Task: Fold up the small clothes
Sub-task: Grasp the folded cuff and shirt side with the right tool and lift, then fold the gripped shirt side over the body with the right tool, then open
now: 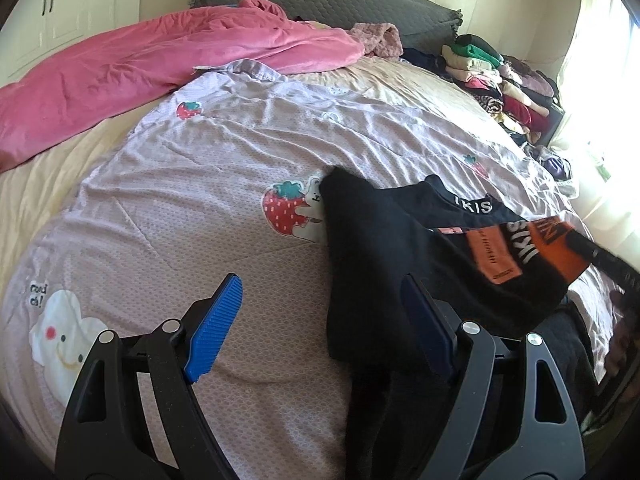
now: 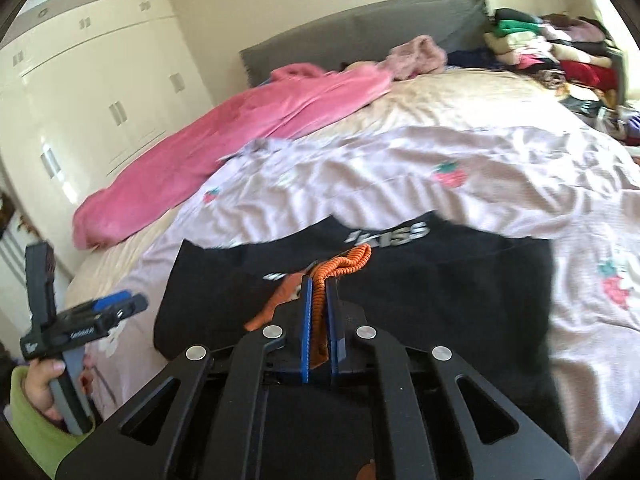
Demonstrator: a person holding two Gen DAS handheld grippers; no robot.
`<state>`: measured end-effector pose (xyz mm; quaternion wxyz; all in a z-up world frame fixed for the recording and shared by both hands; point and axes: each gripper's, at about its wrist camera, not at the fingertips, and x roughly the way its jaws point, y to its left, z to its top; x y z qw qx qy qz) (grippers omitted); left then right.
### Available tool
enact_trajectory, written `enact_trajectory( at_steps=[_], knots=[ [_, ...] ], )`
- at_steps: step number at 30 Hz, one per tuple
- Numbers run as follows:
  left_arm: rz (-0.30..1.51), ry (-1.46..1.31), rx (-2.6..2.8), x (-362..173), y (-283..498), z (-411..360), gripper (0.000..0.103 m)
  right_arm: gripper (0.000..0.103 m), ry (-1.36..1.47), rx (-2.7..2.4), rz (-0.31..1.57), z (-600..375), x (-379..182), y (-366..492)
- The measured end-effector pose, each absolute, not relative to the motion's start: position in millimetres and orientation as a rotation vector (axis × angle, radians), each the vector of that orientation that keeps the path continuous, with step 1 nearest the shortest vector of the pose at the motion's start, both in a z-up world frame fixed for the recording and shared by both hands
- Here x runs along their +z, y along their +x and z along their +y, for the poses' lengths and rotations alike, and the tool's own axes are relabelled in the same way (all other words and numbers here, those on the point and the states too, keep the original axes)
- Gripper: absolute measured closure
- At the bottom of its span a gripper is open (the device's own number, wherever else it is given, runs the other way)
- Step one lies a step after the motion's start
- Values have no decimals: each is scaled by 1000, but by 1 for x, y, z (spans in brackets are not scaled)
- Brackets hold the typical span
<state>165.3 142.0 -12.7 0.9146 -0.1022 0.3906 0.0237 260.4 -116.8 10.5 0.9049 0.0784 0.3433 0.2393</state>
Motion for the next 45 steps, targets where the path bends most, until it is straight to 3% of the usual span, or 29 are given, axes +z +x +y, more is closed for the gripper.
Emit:
enact_trajectory(
  at_steps=[18,24,28,30,36,40,41,43,45],
  knots=[
    [820,-147,-29,-16,192,92,29,103,123,184,688,-190,12,267],
    [853,-90,-68,-27,209,64,29,102,192,195,772,-210,-3,277],
    [884,-72,-99,-37,223,52,29,76,223,207,864,-212,-26,286],
    [905,-48,-103,-43,232,44,29,76,224,220,900,-208,-37,290],
    [971,-25,-115,-67,245,36,29,58,173,204,1007,-196,-69,301],
    [965,-25,-116,-75,243,37,29,56,152,196,1012,-190,-80,305],
    [962,-35,-119,-74,243,38,29,58,137,197,1006,-188,-80,306],
    [955,-53,-121,-72,241,40,29,78,120,221,999,-184,-79,305],
    [940,-79,-124,-66,239,45,29,87,88,213,977,-180,-73,304]
  ],
)
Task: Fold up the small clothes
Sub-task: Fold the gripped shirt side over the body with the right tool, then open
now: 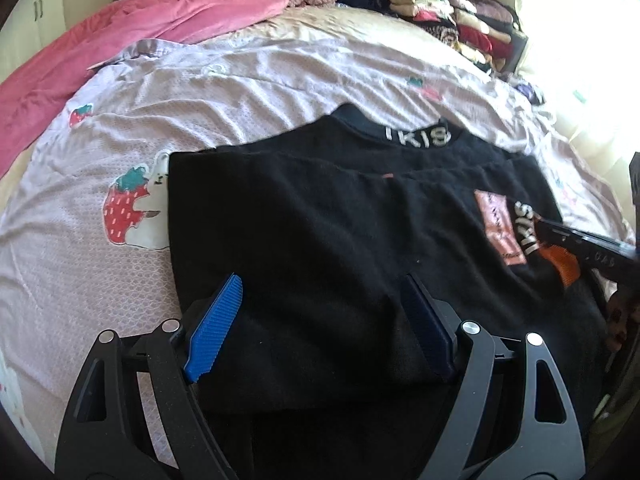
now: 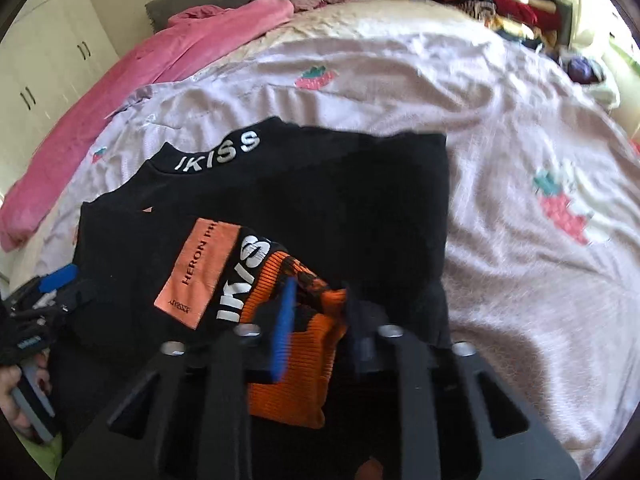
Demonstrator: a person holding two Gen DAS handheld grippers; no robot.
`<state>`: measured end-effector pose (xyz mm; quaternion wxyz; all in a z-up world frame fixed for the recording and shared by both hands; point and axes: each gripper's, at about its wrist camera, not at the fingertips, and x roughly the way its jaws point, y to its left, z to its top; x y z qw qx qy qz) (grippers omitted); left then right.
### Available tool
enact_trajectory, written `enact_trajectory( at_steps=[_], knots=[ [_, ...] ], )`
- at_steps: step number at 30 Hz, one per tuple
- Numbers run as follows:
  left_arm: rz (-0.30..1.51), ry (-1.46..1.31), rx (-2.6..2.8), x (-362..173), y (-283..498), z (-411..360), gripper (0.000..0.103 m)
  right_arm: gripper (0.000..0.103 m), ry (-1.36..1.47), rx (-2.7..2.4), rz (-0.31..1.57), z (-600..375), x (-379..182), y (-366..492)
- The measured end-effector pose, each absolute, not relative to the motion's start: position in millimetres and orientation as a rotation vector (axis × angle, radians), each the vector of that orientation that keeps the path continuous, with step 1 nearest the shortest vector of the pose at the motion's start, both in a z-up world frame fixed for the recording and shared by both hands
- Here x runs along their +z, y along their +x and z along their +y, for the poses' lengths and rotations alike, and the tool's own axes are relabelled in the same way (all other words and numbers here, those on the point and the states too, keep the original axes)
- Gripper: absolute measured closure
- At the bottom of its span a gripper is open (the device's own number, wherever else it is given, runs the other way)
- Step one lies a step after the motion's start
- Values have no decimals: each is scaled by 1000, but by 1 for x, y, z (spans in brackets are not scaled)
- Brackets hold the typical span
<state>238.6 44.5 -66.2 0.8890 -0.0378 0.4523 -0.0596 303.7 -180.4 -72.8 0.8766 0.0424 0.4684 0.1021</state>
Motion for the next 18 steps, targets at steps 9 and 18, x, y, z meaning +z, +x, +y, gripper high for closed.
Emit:
enact_trajectory(
  at_steps=[9,18],
  knots=[
    [864,-140,-81,-34,229,68,29,93,73,192,822,-189,-28,289],
    [889,-86,-126,-35,245,38,29,93,95,141,826,-199,-34,293]
  ],
)
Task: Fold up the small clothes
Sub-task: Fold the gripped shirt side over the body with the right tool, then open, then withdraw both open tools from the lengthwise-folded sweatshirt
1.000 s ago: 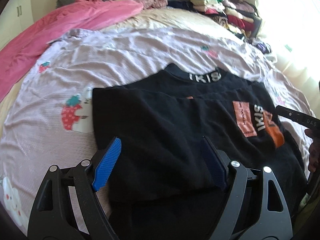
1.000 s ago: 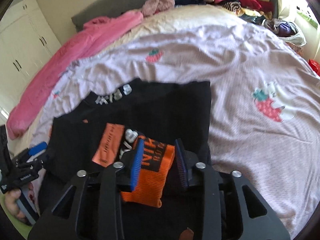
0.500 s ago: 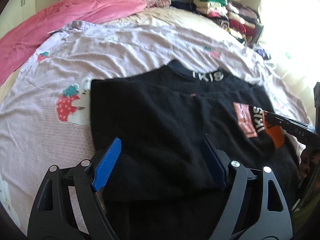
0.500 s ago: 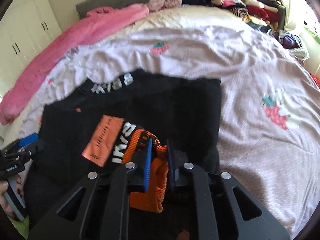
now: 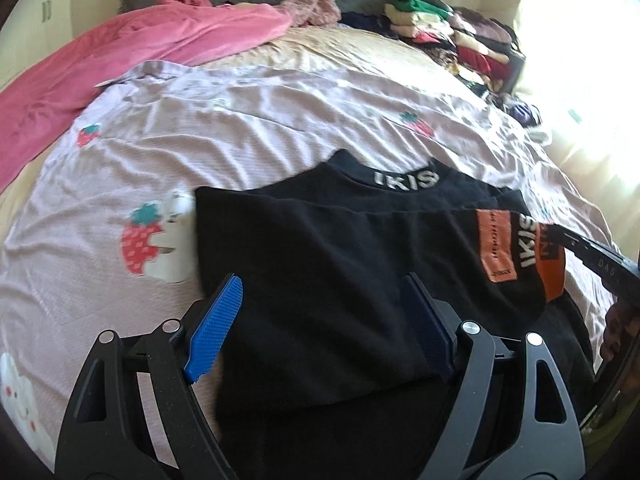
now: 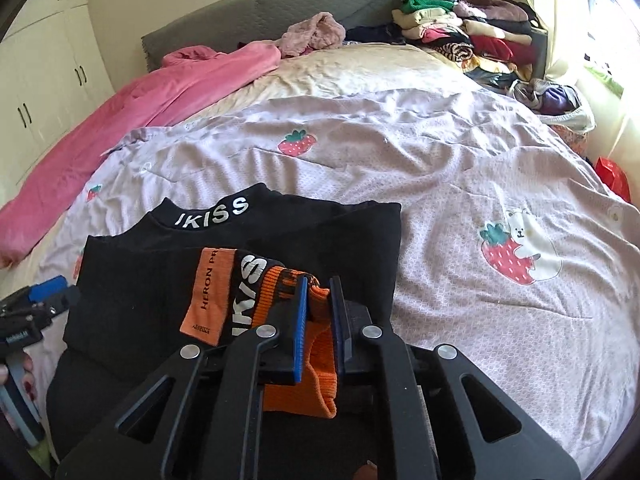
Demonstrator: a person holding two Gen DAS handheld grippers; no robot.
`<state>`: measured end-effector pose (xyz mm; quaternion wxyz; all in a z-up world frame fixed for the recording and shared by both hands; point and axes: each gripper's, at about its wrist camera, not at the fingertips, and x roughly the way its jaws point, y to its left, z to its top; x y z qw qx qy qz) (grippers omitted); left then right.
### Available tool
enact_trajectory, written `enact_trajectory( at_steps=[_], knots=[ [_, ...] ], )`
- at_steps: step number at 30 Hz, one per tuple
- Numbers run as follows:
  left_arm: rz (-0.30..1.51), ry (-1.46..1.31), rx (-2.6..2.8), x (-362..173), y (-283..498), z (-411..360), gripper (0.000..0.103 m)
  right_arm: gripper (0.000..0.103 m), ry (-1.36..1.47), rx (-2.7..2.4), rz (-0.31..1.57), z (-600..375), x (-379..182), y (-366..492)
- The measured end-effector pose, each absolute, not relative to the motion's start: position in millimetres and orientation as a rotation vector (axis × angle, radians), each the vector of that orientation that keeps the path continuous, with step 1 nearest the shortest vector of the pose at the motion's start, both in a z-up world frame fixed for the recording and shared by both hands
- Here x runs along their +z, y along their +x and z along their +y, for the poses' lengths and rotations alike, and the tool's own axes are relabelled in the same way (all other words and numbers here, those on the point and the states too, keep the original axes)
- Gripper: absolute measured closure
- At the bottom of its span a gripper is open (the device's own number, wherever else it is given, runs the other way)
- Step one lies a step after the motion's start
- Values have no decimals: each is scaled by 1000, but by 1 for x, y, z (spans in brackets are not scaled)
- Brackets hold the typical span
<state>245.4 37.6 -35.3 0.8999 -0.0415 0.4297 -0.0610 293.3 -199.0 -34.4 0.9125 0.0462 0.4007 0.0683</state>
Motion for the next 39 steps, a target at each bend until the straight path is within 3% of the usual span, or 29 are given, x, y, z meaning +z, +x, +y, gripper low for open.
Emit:
enact_trajectory(
  at_steps=[9,16,30,39],
  knots=[
    [982,-48,-113,-73,263,29,29,91,116,64,859,-208,-42,298],
    [976,-66,-117,-79,259,37,29,71,118,40,784,-213,-26,287],
    [864,-160,-103,-30,243,72,34,58,-63,339,828,-125,-30,278],
    [983,-59,-131,-69,274,36,34,48,-100,365,884,-119,-46,280]
  ],
)
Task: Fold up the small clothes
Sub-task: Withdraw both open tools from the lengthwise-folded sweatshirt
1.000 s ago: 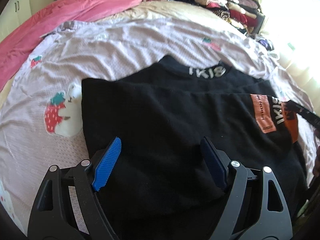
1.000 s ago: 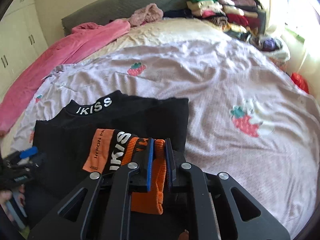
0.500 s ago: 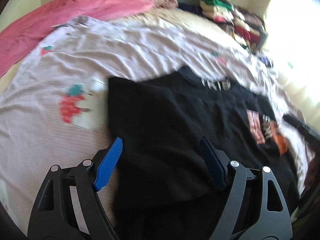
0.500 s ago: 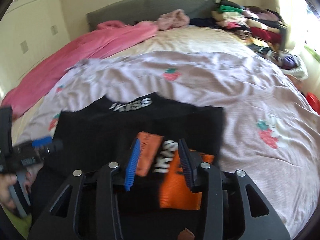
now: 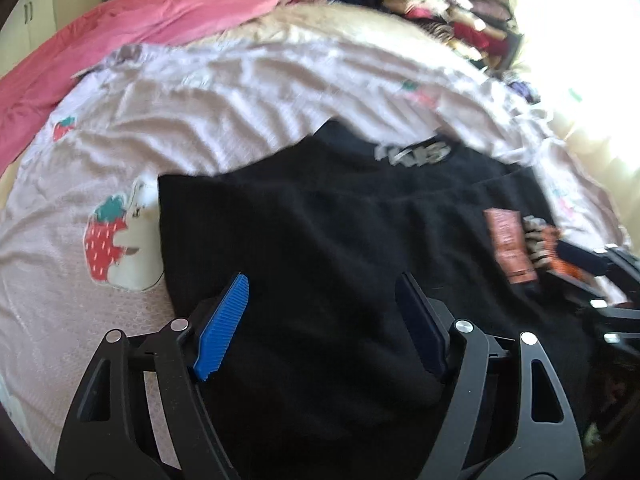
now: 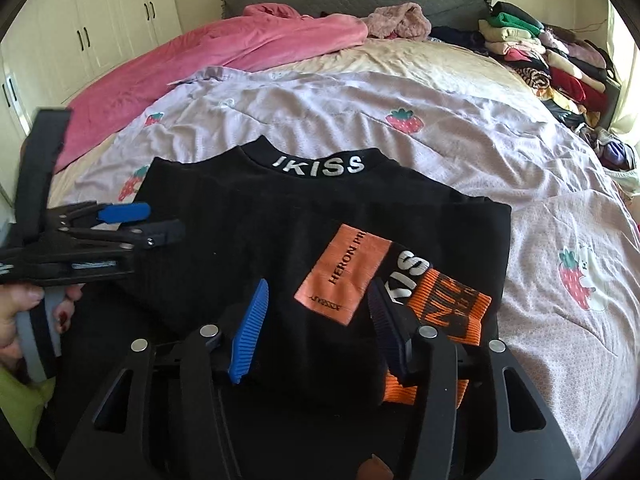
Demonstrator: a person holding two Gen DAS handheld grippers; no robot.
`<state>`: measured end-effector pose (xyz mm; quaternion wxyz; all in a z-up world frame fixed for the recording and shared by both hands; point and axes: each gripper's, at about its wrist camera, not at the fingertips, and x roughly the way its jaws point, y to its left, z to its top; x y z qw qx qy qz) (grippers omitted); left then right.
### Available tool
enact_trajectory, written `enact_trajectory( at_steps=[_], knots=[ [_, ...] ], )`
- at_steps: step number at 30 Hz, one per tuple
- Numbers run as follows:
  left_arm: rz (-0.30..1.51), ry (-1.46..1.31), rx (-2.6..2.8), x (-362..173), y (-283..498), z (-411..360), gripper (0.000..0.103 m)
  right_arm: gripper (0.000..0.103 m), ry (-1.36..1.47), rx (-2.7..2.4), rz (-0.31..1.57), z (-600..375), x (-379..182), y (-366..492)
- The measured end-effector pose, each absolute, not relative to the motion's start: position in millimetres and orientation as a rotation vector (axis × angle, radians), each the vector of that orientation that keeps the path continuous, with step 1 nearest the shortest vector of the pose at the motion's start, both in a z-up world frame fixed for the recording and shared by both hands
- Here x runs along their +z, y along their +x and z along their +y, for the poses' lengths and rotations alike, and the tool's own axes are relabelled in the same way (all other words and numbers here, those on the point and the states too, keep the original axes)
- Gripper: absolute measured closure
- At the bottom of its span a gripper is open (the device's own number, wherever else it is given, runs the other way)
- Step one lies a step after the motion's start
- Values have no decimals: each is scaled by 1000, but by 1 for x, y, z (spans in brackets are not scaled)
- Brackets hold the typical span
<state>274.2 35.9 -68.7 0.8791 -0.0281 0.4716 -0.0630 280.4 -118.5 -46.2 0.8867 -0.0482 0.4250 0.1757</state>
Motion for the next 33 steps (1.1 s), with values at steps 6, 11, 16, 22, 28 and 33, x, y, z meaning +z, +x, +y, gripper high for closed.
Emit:
enact_trajectory(
  at_steps=[6,11,16,22,28,33],
  knots=[
    [988,-59,-129,-81,273,45,34,45,-121,288,972,-126,-71,294],
    [984,-52,-126,-79,267,46,34,44,-159,251,980,-125,-79,294],
    [944,-31,-124,-60,243,43,34,44,-98,340,936,-124,-61,282],
    [954,57,-152,-62,222,28,34,44,-118,439,932,-99,-58,268],
    [991,26,-151,-79,222,38,34,42,-189,372,993,-85,-82,271],
    [978,8,-148,-72,215,38,34,40,-114,391,975,-98,-77,268]
  ],
)
